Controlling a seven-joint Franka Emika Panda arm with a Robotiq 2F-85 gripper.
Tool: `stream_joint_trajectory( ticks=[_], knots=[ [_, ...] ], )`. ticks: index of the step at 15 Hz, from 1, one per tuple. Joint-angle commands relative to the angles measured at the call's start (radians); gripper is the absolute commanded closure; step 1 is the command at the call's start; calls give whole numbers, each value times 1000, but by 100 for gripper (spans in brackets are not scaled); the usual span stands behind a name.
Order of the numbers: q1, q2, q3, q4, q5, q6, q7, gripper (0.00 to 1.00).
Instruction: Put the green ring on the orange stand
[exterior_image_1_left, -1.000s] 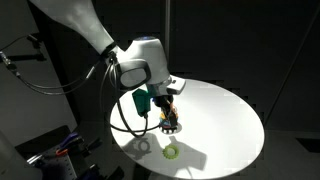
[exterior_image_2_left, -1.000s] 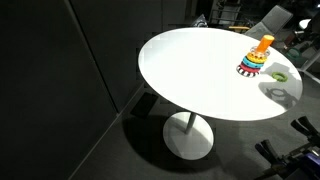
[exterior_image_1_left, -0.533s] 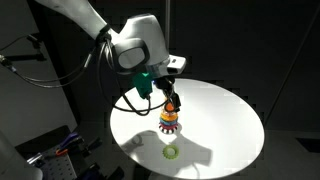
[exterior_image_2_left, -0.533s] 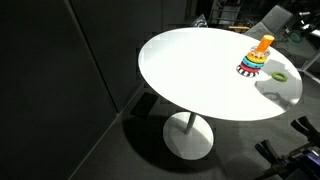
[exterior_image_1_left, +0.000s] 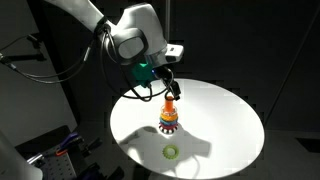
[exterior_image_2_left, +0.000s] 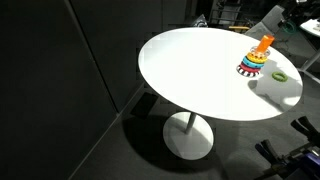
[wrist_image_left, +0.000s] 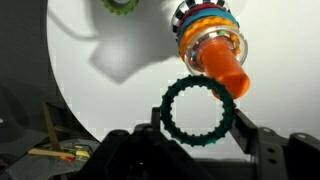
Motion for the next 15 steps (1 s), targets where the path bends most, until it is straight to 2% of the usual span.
stream_joint_trajectory(
  ticks=[1,15],
  knots=[
    [-5,23,19,47,14,-41,19,56],
    [-4,129,68,126,122,-66,-1,56]
  ],
)
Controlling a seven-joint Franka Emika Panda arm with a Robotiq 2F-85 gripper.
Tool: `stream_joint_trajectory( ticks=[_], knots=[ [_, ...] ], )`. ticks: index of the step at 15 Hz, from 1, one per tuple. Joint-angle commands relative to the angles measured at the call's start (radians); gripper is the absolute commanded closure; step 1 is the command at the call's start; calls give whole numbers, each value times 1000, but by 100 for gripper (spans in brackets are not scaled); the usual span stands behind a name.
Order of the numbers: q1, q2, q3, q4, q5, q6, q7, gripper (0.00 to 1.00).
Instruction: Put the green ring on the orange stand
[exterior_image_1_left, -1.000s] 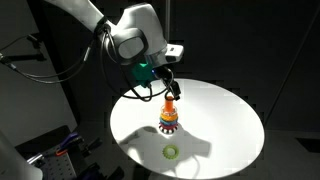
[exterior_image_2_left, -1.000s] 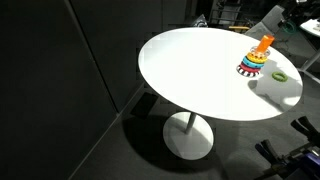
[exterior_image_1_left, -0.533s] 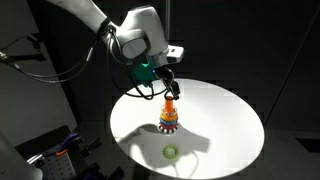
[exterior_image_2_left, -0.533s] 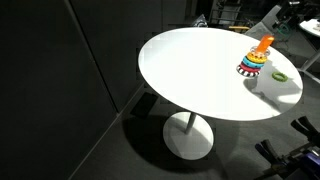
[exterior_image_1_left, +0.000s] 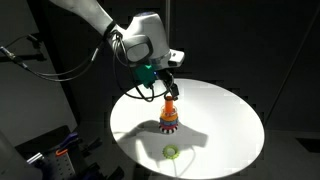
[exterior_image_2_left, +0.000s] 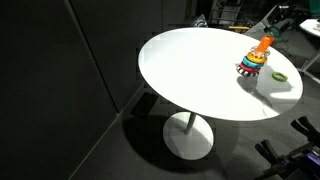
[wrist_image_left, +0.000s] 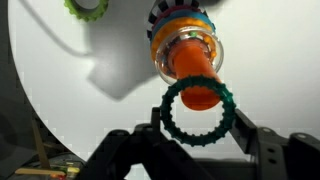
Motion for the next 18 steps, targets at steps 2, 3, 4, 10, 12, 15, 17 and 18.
stream_joint_trajectory(
  ticks=[2,3,4,10,12,15,17,18],
  knots=[
    [-3,38,7,50,19,-48,5,56],
    [-4,40,4,55,14,-58,7,56],
    [-5,40,3,61,15,-73,6,56],
    [-2,60,0,112,7,-145,16,56],
    [-1,71,1,132,6,-179,20,56],
    [-1,90,5,156,15,-212,17,56],
    [-3,107,10,169,24,-223,10,56],
    [-2,114,11,174,24,-228,12,56]
  ],
)
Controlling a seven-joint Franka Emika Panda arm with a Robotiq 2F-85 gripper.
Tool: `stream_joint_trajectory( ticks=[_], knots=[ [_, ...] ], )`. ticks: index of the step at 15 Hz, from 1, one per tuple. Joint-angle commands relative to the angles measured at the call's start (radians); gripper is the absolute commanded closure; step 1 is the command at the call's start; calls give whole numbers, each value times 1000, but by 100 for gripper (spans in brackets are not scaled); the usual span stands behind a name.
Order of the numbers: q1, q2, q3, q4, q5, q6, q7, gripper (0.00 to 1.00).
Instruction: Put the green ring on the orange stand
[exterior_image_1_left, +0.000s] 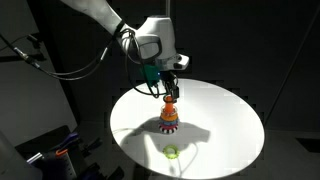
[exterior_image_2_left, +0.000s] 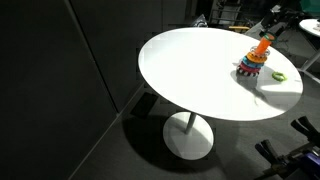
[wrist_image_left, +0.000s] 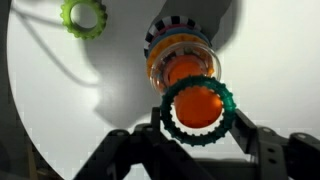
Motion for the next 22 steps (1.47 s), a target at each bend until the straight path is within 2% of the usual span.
stream_joint_trajectory(
  ticks=[1,8,9,11,16,22],
  knots=[
    [-2,40,8,54,19,-43,10,56],
    [0,96,15,107,17,-90,15,56],
    [0,100,16,111,15,-104,13,8],
    [-1,96,17,112,13,-122,6,2],
    [11,42,4,73,-28,-200,16,0],
    [11,-64,3,27,-74,-380,-9,0]
  ],
)
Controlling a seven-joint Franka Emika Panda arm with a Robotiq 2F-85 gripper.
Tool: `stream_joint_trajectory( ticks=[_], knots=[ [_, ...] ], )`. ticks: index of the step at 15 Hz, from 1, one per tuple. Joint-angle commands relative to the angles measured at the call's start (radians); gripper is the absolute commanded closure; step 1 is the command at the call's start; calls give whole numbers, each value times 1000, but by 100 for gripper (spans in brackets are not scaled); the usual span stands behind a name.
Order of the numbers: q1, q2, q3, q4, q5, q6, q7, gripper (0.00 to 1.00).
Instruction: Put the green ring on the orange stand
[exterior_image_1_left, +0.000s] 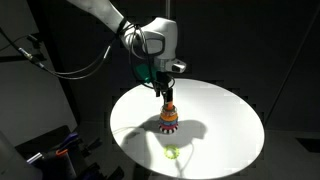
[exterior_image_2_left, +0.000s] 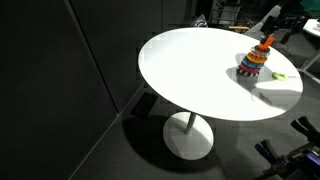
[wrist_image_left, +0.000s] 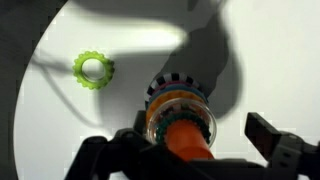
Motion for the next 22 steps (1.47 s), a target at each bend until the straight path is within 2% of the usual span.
stream_joint_trajectory(
  ticks=[1,7,10,17,22],
  knots=[
    [8,-111,-7,-54,-50,-111,-15,0],
    [9,-268,0,-108,-122,-264,-46,0],
    [9,-342,2,-125,-120,-325,-84,0],
    [7,-481,0,-176,-117,-302,-110,0],
    [8,-451,2,-151,-110,-318,-93,0]
  ],
)
